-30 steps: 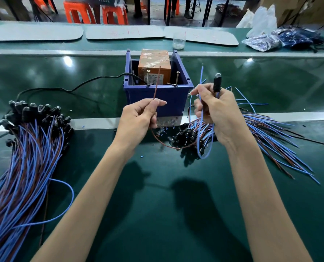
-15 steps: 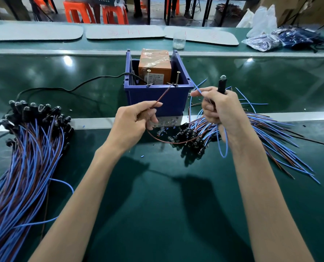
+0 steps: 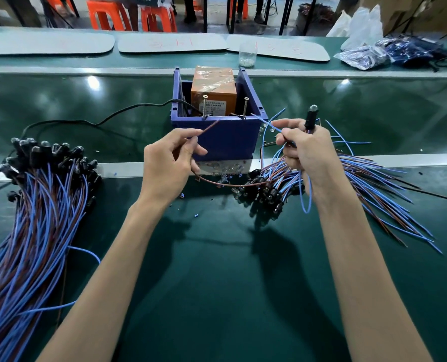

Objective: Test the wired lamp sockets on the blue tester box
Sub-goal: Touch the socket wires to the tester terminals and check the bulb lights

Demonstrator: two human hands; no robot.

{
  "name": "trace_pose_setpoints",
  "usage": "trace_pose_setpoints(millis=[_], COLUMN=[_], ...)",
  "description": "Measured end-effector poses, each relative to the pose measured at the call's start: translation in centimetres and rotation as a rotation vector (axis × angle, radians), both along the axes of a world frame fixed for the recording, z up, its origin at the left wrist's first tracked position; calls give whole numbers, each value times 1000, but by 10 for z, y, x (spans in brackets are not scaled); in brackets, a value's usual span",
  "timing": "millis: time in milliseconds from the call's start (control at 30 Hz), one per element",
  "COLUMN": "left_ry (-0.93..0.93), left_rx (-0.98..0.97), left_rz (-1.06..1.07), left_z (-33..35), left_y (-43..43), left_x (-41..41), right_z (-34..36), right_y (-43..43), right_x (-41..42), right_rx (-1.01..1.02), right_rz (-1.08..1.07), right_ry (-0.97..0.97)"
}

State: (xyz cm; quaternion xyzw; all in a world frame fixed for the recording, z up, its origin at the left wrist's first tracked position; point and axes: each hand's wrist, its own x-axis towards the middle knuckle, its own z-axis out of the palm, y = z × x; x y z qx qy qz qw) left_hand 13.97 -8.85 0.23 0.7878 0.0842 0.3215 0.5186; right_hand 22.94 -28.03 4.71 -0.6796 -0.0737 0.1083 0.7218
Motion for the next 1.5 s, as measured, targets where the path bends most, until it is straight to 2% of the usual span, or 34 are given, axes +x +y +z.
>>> trace_pose_setpoints(millis=[200,333,567,800,933,1233,1500], left_ry=[-153,-72,25,28,45,62,74], left_rx=[-130,-216,-410,-446,-450,-460,-457], left_rz=[169,209,111,94,93,80,68], left_z=[3,1,6,13,14,15,16], left_y=[4,5,5,0,-2,-4,-4], left_x=[0,3,2,1,0,-2,-2], right_z=[-2,-2,-8,-14,-15,-18,-16], right_y=[1,1,3,4,9,14,14], right_x=[-1,-1,-1,-3,-6,-8,-11], right_rx=[10,15,48,62,-4,47,56], right_rz=[-35,-65,-46,37,101,50,133], right_ry=[17,-1,8,0,-27,-30,-30])
